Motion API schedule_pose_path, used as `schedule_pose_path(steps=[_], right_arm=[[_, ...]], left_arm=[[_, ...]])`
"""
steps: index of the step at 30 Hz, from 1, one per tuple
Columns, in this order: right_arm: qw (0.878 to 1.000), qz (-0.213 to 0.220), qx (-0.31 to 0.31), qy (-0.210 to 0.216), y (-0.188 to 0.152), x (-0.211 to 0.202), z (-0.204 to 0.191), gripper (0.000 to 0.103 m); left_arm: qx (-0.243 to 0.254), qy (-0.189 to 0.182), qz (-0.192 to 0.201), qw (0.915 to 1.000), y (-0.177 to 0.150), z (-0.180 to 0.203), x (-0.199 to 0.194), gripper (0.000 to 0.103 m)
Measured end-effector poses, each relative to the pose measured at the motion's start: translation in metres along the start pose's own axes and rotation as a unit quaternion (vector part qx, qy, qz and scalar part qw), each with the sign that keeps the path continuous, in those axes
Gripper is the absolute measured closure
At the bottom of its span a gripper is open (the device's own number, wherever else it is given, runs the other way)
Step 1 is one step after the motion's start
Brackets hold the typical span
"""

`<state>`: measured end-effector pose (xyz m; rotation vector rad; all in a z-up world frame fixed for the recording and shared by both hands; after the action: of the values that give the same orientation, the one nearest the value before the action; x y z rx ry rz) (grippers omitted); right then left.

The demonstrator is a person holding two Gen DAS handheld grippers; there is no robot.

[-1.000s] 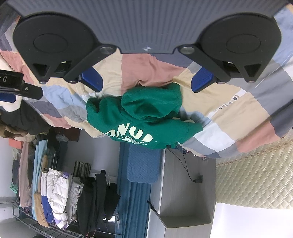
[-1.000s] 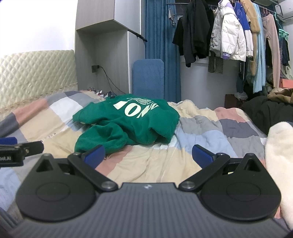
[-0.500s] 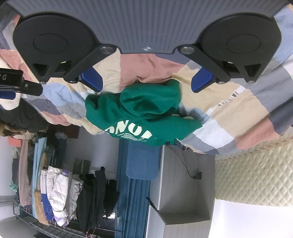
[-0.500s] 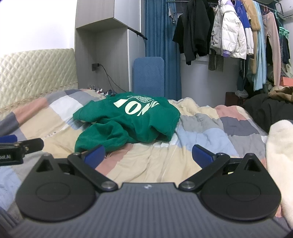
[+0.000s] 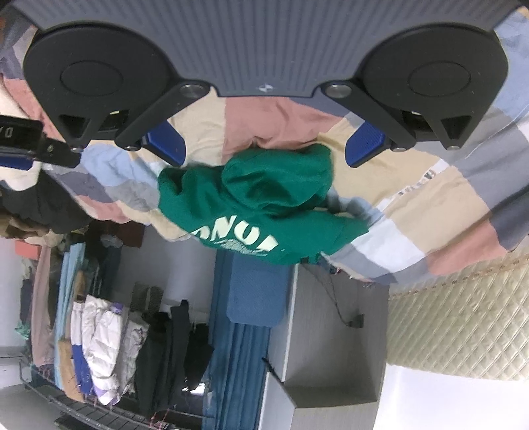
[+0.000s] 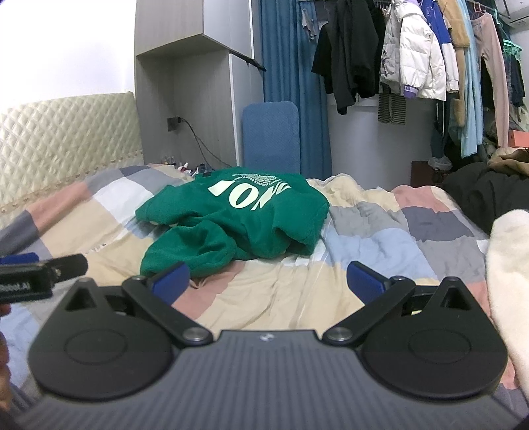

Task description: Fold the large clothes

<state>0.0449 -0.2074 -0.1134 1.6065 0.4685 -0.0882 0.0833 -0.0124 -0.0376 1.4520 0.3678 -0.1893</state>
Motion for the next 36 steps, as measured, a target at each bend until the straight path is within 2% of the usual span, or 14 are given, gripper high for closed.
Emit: schedule_pose_path(steps=[7, 18, 21, 26, 29, 32, 36], right_arm=[[1.0, 0.004, 0.013, 0.007, 0.001, -0.007, 0.007, 0.0], [1.0, 0.008, 0.025, 0.011, 0.001, -0.015, 0.018, 0.0], [0.999, 0.002, 0.034, 0.016, 0.001, -0.012, 0.023, 0.0], [0.998, -0.01, 0.061, 0.021, -0.002, -0.003, 0.031, 0.0], [0.995, 0.011, 0.072, 0.066, 0.003, -0.001, 0.026, 0.0], [0.997, 0.003, 0.053, 0.05, 0.007, 0.011, 0.022, 0.0], [0.997, -0.005, 0.064, 0.037, 0.017, 0.03, 0.026, 0.0]], left_arm=[[-0.009, -0.003, 0.002, 1.0, 0.013, 0.007, -0.015, 0.0], [0.012, 0.001, 0.009, 0.9999, 0.029, 0.035, -0.032, 0.0], [0.011, -0.017, 0.011, 0.9997, 0.038, 0.046, -0.032, 0.0], [0.0, -0.039, 0.003, 0.9992, 0.05, 0.053, -0.017, 0.0], [-0.01, -0.041, -0.011, 0.999, 0.054, 0.049, 0.002, 0.0], [-0.012, -0.04, -0.018, 0.999, 0.06, 0.043, 0.021, 0.0], [-0.008, -0.043, -0.032, 0.9986, 0.068, 0.038, 0.051, 0.0]])
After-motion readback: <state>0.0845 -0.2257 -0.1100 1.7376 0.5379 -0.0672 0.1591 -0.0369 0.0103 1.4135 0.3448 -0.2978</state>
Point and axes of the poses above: each gripper's, at about its wrist camera, not at the fingertips, and x roughly the way its jaws point, z to its right, y to its top, the point moved 8 cm from there along x, roughly the way its jaws point, and after that the axes turned 4 degrees about y, right-handed, at the moved point
